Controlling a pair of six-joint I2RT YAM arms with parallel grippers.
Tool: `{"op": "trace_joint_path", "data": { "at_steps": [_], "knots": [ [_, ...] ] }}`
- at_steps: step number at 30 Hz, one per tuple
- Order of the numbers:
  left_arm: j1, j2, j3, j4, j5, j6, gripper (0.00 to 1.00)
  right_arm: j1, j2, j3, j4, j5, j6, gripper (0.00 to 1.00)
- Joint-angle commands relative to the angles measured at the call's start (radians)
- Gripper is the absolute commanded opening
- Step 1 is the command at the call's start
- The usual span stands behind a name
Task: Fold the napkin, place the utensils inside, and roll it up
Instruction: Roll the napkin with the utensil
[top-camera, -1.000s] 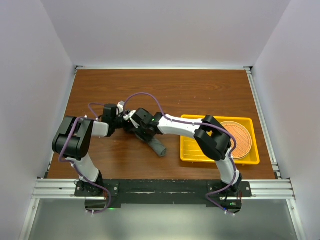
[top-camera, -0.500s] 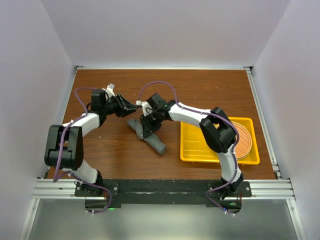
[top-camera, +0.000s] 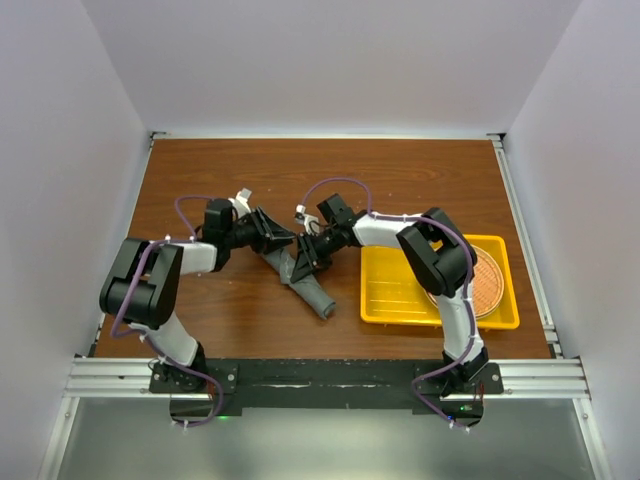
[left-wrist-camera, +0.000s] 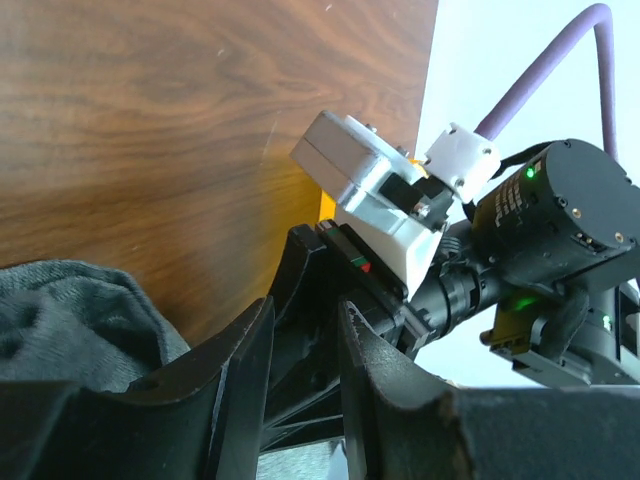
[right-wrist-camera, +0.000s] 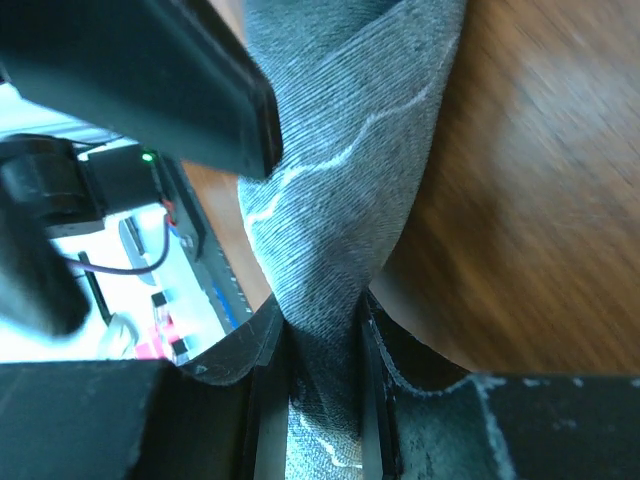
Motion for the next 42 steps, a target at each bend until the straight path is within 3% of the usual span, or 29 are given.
{"op": "trace_joint_path", "data": {
  "at_steps": [1, 9, 15, 22, 33, 39, 42],
  "knots": [
    [-0.026, 0.045, -0.025, 0.138, -0.003, -0.028, 0.37, 0.002, 0.014, -0.026, 0.036, -0.005, 0.0, 0.22],
    [-0.026, 0.025, -0.128, 0.135, -0.026, 0.032, 0.36, 0.0, 0.01, -0.036, -0.036, 0.081, -0.078, 0.27],
    [-0.026, -0.055, -0.075, 0.003, -0.049, 0.106, 0.36, 0.003, -0.01, -0.001, -0.136, 0.125, -0.173, 0.45],
    [-0.026, -0.099, -0.052, -0.054, -0.046, 0.106, 0.36, 0.005, -0.032, 0.077, -0.229, 0.148, -0.232, 0.58],
    [-0.011, -0.182, -0.019, -0.147, -0.075, 0.112, 0.36, 0.023, -0.029, 0.155, -0.283, 0.154, -0.249, 0.61],
    [0.003, -0.191, -0.019, -0.157, -0.08, 0.097, 0.36, 0.056, -0.038, 0.18, -0.306, 0.165, -0.252, 0.54],
    [0.006, -0.188, -0.029, -0.163, -0.078, 0.1, 0.36, 0.062, -0.052, 0.194, -0.314, 0.17, -0.247, 0.55]
  ]
}}
